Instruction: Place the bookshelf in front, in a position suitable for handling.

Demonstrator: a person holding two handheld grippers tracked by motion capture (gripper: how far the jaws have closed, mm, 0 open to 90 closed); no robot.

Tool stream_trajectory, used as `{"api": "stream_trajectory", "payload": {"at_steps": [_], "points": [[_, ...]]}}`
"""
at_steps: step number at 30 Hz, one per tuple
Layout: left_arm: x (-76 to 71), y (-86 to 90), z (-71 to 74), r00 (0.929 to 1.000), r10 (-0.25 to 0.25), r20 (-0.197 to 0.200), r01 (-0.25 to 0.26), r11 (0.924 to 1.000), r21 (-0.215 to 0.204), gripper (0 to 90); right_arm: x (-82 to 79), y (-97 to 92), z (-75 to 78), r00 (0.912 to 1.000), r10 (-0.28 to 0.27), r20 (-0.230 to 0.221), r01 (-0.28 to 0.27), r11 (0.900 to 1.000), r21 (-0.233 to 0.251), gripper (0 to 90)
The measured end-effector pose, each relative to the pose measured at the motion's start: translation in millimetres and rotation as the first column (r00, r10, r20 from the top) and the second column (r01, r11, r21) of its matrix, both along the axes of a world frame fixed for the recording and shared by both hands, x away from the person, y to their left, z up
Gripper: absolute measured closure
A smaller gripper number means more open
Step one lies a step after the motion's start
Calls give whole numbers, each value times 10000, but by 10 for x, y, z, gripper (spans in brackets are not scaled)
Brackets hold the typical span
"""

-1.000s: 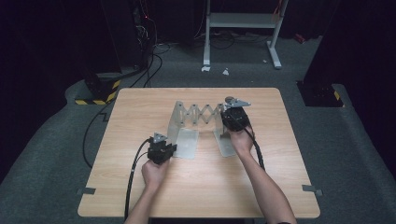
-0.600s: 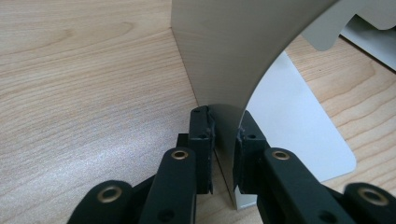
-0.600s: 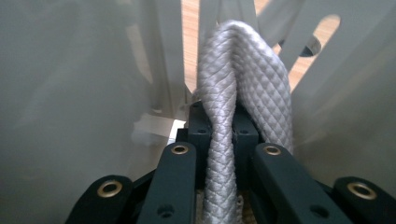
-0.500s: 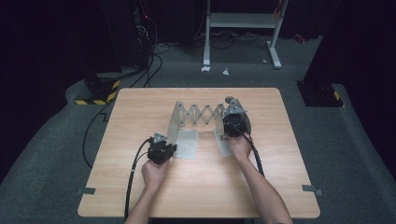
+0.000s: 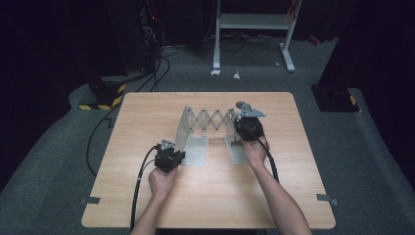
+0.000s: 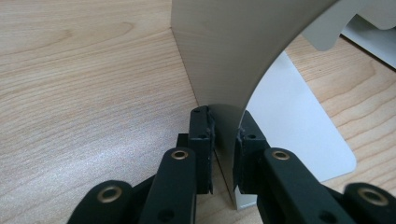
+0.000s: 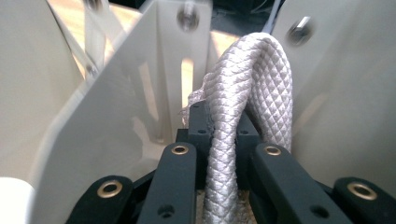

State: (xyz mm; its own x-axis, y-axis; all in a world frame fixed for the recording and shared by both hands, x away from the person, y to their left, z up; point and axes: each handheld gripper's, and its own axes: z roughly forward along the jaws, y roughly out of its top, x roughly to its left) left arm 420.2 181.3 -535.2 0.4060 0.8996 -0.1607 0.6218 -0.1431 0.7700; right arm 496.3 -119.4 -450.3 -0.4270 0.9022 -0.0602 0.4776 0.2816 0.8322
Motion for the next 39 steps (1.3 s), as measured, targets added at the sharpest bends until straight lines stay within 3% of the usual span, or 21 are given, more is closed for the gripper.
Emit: {"api": "stream_trajectory", "payload": {"at_steps": [7,15,23,34,39], "points": [[0,-1,0,10000,8,-5,-8,10000,-10,799,-21,-50,218,9994,-79,331,77,10000,50,831],[0,0,0,10000,-2,3,2,10000,12,799,-126,-67,266,9985,-22,544,48,9988,-482,831],[-1,-1,0,10000,9,3,-9,10000,5,799,-197,-102,60,9999,-28,168,44,9958,-916,833],[-2,-3,0,10000,23,-3,-23,10000,-14,799,-125,-115,-371,9964,-313,-783,221,9931,-1153,835],[-2,-3,0,10000,22,0,-22,10000,-5,799,-95,-115,-476,9943,-374,-1002,241,9911,-1306,835]]}}
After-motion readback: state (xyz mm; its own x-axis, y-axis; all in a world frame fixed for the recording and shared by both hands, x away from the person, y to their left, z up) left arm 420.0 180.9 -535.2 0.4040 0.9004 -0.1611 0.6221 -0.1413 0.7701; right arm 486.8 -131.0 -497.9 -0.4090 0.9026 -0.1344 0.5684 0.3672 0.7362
